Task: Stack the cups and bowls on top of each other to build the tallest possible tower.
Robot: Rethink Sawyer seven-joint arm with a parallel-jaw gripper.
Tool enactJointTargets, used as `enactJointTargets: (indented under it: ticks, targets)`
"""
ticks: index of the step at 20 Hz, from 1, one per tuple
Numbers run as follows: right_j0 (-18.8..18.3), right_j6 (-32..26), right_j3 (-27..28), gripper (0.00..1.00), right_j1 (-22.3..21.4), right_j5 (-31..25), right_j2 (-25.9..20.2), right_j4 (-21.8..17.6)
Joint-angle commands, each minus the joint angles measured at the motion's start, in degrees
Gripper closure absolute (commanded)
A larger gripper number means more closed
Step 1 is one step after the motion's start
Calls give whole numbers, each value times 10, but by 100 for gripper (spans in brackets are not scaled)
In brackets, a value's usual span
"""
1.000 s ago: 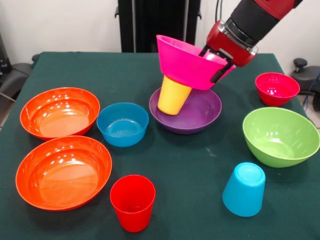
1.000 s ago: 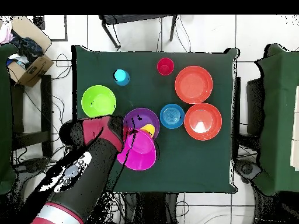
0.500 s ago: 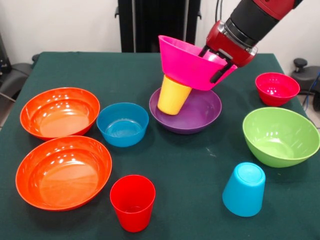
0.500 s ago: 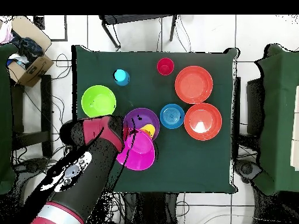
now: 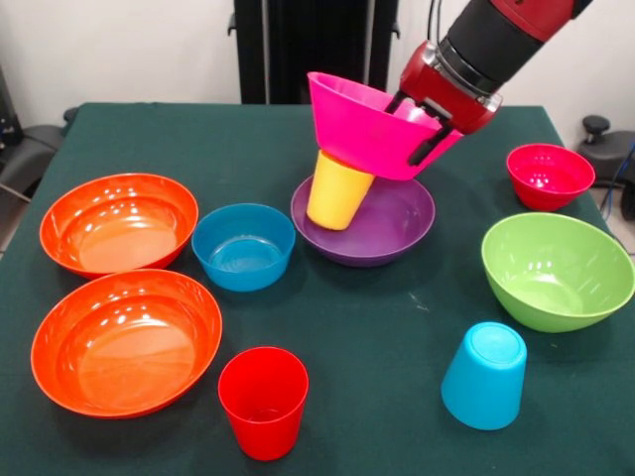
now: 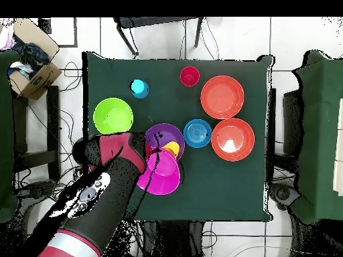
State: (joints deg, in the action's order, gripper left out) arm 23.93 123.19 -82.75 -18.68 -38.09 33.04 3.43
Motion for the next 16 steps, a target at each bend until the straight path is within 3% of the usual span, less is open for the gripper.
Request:
enactJointTargets:
  ticks: [1, 7, 8, 16]
  targets:
    - [-37, 20, 22, 0, 30, 45, -75, -26]
    - [-50, 15, 6, 0, 24, 72, -94, -24]
    - [-53, 14, 4, 100, 22, 76, -98, -23]
    - [-62, 5, -3, 100, 11, 71, -112, -24]
